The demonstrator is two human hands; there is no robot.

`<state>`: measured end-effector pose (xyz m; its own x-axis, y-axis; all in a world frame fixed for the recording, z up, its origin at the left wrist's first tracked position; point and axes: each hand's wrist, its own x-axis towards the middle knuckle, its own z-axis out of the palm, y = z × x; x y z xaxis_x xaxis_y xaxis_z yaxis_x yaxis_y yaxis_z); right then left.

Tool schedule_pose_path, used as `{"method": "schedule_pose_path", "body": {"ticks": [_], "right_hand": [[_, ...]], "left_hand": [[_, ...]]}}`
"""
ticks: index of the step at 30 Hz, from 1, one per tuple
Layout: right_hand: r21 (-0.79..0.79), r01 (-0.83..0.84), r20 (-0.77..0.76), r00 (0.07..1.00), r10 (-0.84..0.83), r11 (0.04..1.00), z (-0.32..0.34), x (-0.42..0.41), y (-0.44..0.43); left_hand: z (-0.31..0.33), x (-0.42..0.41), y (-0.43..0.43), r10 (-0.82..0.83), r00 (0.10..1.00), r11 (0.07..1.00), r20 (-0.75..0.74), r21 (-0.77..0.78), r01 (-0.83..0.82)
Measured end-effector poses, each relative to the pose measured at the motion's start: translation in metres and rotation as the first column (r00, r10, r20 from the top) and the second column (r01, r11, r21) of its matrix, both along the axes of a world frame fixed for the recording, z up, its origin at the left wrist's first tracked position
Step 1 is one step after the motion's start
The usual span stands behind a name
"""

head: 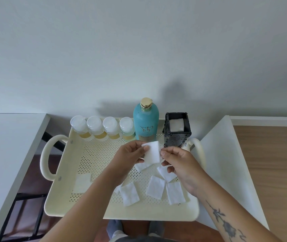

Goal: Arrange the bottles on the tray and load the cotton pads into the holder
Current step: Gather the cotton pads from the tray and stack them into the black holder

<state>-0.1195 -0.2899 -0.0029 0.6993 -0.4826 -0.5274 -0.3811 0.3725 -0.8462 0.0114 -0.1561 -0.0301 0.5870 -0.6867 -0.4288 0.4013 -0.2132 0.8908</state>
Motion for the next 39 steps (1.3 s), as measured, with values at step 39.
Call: {"method": "schedule_pose_path", "body": {"ticks": [39], "right_hand": [[-0.955, -0.203, -0.215, 0.976, -0.033, 0.216, 0.023, 0.035, -0.074]], "left_hand": [[0.007, 0.015, 0.006, 0.075, 0.995, 0.996, -0.073, -0.042, -0.078]]}}
